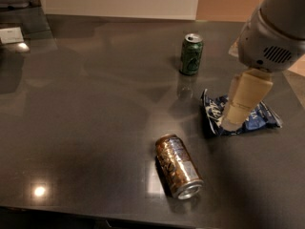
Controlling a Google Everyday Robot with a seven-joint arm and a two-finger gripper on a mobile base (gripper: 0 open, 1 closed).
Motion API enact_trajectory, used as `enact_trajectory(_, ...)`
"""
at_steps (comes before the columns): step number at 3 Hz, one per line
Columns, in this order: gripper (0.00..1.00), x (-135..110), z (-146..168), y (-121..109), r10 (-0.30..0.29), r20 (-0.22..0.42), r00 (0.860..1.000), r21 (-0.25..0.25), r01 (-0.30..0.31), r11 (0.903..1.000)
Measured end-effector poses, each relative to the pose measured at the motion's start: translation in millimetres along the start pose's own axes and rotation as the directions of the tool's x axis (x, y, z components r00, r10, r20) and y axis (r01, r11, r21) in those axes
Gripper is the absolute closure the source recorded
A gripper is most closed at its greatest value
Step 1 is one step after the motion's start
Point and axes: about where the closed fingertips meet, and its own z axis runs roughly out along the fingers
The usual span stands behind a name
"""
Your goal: Place orange can upright
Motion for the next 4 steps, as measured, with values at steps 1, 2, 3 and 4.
enact_trajectory(1,0.00,-31.6,21.0,9.7,0.094,-0.001,0.996,-0.045,-0.094,0.9946)
enact_trajectory(2,0.00,-53.7,36.4,19.9,0.189,-0.014,0.982,-0.074,-0.190,0.9790)
enact_trajectory(3,0.00,-70.4,52.8,35.9,0.299,-0.067,0.952,-0.095,-0.304,0.9478)
enact_trajectory(4,0.00,-72.7,66.4,51.3,0.418,-0.134,0.899,-0.084,-0.430,0.8988)
